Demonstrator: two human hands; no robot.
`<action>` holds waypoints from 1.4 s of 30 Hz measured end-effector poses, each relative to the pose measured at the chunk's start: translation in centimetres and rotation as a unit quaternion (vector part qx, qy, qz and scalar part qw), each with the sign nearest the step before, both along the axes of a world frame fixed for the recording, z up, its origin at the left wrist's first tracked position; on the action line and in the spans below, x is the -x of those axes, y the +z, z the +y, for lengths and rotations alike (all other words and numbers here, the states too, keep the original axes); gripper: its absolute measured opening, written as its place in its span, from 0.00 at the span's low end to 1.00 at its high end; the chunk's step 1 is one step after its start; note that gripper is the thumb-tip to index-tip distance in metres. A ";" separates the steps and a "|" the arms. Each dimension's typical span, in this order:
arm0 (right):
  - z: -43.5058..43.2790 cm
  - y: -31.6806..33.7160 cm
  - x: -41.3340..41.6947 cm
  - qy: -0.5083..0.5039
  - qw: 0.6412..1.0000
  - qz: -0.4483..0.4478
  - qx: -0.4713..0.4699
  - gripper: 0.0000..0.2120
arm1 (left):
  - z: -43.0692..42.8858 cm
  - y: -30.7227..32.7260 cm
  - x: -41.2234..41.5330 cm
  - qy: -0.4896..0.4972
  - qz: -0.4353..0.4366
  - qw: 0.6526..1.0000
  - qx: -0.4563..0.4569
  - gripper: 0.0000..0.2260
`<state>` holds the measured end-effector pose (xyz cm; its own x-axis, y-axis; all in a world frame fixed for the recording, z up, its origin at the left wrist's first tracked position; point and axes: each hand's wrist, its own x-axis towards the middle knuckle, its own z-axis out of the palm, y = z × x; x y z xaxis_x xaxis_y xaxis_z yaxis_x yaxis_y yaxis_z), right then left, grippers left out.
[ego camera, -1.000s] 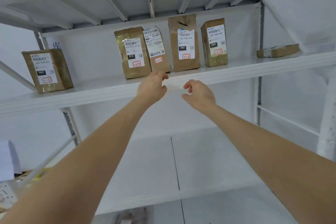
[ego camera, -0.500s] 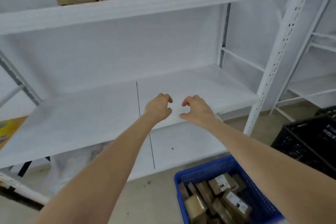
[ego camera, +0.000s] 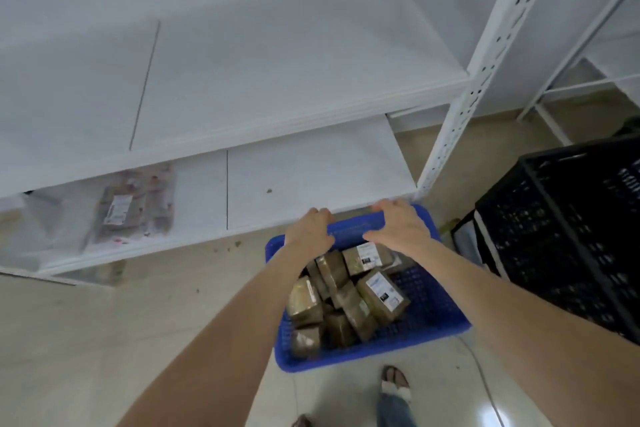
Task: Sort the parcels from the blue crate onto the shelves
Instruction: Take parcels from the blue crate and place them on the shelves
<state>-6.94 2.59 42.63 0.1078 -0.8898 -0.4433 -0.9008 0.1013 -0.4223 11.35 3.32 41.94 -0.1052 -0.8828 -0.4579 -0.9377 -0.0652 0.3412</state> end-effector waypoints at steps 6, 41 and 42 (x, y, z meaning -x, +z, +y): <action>-1.5 -6.7 4.4 -0.007 0.997 0.030 -0.075 0.32 | -0.3 -6.9 3.9 0.007 0.003 0.997 -0.076 0.21; -3.0 -52.4 11.5 -0.232 0.844 -0.167 -0.453 0.23 | 2.3 -51.9 15.9 0.603 0.257 0.706 -0.268 0.25; -3.5 -50.9 11.2 -0.241 0.843 -0.169 -0.450 0.25 | 2.0 -49.8 15.6 0.611 0.268 0.699 -0.259 0.25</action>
<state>-18.16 -0.89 -8.27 0.0855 -0.1855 -0.9789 -0.5072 0.8376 -0.2030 -4.22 5.28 -7.91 0.3023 -0.1945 -0.9332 0.1786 -0.9501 0.2559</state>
